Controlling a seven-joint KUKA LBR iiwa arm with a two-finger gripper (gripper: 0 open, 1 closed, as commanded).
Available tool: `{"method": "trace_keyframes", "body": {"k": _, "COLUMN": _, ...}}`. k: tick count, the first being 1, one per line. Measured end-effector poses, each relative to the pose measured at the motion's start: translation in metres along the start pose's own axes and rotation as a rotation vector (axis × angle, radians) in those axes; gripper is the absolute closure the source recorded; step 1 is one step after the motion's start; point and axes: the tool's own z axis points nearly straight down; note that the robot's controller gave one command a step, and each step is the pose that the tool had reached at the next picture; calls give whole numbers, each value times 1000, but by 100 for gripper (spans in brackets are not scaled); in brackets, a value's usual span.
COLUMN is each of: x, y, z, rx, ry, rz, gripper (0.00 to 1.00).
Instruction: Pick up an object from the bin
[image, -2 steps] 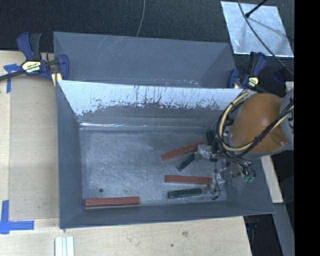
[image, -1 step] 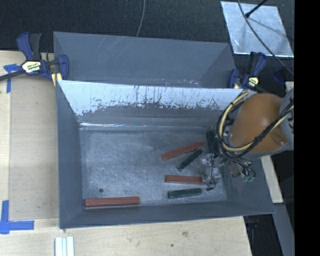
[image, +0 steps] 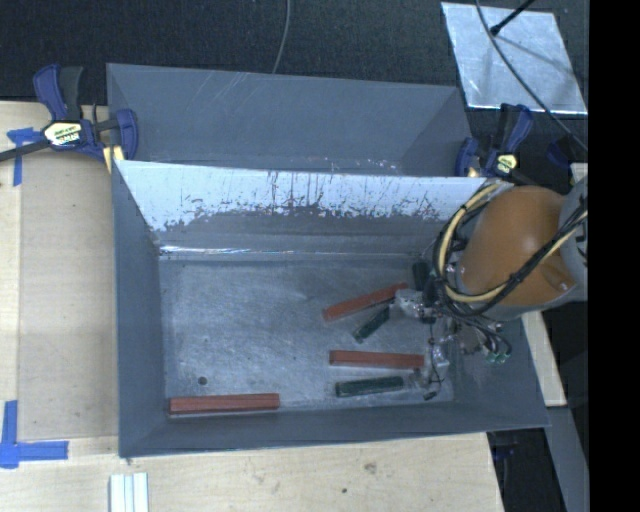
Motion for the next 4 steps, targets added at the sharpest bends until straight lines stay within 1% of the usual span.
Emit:
{"method": "trace_keyframes", "body": {"k": 1, "x": 0, "y": 0, "z": 0, "rx": 0, "ry": 0, "rz": 0, "gripper": 100}}
{"method": "trace_keyframes", "body": {"k": 2, "x": 0, "y": 0, "z": 0, "rx": 0, "ry": 0, "rz": 0, "gripper": 0}}
{"method": "trace_keyframes", "body": {"k": 3, "x": 0, "y": 0, "z": 0, "rx": 0, "ry": 0, "rz": 0, "gripper": 100}}
{"method": "trace_keyframes", "body": {"k": 4, "x": 0, "y": 0, "z": 0, "rx": 0, "ry": 0, "rz": 0, "gripper": 100}}
